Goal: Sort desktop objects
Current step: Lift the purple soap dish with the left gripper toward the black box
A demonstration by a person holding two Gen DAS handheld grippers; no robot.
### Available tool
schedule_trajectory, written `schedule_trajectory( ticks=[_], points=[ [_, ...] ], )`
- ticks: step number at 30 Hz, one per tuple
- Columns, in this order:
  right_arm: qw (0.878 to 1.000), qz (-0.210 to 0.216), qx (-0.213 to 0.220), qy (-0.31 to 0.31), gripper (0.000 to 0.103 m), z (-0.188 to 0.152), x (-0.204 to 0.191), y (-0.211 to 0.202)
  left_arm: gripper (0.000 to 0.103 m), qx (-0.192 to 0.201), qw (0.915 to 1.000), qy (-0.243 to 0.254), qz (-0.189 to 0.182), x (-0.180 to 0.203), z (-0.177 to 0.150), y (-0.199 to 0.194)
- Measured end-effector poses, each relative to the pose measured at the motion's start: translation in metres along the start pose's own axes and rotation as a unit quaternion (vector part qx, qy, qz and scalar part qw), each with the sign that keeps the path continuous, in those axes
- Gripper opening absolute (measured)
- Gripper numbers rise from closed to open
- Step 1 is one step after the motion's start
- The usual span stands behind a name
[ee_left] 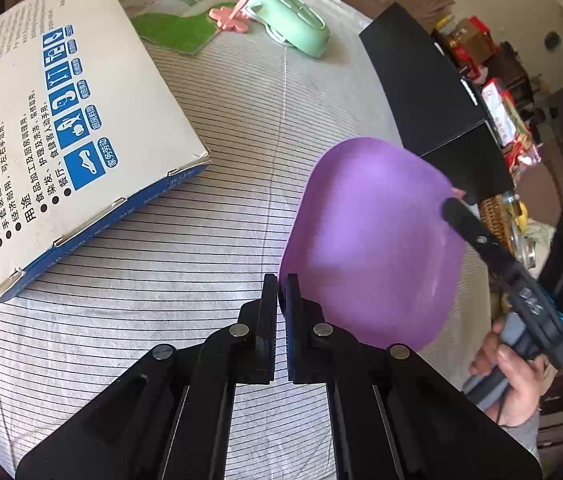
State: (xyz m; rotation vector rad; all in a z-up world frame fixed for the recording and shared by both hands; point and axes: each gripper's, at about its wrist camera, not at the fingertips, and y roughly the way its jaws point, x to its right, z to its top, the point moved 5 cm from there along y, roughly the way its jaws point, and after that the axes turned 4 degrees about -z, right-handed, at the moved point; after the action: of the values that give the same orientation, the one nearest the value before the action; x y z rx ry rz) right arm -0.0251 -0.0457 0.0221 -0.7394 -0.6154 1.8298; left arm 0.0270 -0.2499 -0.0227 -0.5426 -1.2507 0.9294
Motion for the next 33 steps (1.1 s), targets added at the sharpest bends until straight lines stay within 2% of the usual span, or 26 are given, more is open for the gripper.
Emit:
schedule_trajectory(
  ticks=[2,6,9,11,13,16,18,21,23,25,27,28,29,30,33],
  points=[
    [1.000,-0.009,0.011,-0.026,0.043,0.004,-0.010,-0.011,0.004,-0.001,1.0000,0.004,0.001,0.002,0.001,0.001],
    [0.995,-0.056,0.014,-0.076,0.041,0.006,-0.021,-0.015,0.004,-0.008,0.9999,0.012,0.006,0.007,-0.003,0.006],
    [0.994,-0.081,0.006,-0.069,0.034,0.005,-0.008,-0.007,0.004,-0.009,0.9992,0.024,0.029,0.009,-0.005,0.006],
    [0.993,-0.096,0.002,-0.063,0.034,0.004,0.005,-0.006,0.004,-0.013,0.9991,0.021,0.034,0.006,-0.006,0.006],
    [0.996,-0.083,-0.001,-0.032,0.034,0.002,0.019,-0.009,0.004,-0.017,0.9992,0.019,0.029,0.005,-0.006,0.005],
    [0.999,-0.034,-0.011,0.004,0.035,-0.003,0.024,-0.016,0.004,-0.017,0.9994,0.022,0.021,0.008,-0.006,0.003],
    [0.999,0.005,-0.023,0.029,0.037,-0.007,0.019,-0.017,0.005,-0.009,0.9990,0.025,0.034,0.009,-0.003,0.002],
    [0.995,0.019,-0.067,0.069,0.042,-0.021,0.014,-0.011,0.014,0.002,0.9975,0.033,0.062,0.011,0.002,0.003],
    [0.989,0.044,-0.095,0.102,0.042,-0.036,0.009,-0.006,0.023,0.008,0.9964,0.043,0.073,0.015,0.006,0.004],
    [0.986,0.059,-0.107,0.114,0.042,-0.048,0.002,-0.003,0.023,0.004,0.9945,0.060,0.085,0.021,0.008,0.010],
    [0.986,0.053,-0.119,0.105,0.042,-0.057,-0.006,0.003,0.020,-0.011,0.9937,0.076,0.083,0.028,0.006,0.020],
    [0.986,0.054,-0.119,0.107,0.040,-0.060,-0.009,0.006,0.017,-0.013,0.9932,0.083,0.080,0.032,0.004,0.021],
    [0.985,0.059,-0.114,0.112,0.033,-0.061,-0.009,0.006,0.015,-0.013,0.9926,0.091,0.080,0.037,0.003,0.022],
    [0.986,0.054,-0.107,0.115,0.033,-0.060,-0.009,0.006,0.015,-0.011,0.9926,0.096,0.074,0.042,0.002,0.020],
    [0.990,0.045,-0.069,0.116,0.032,-0.042,0.004,-0.011,0.015,0.004,0.9950,0.097,0.024,0.060,0.004,0.006]
  ],
)
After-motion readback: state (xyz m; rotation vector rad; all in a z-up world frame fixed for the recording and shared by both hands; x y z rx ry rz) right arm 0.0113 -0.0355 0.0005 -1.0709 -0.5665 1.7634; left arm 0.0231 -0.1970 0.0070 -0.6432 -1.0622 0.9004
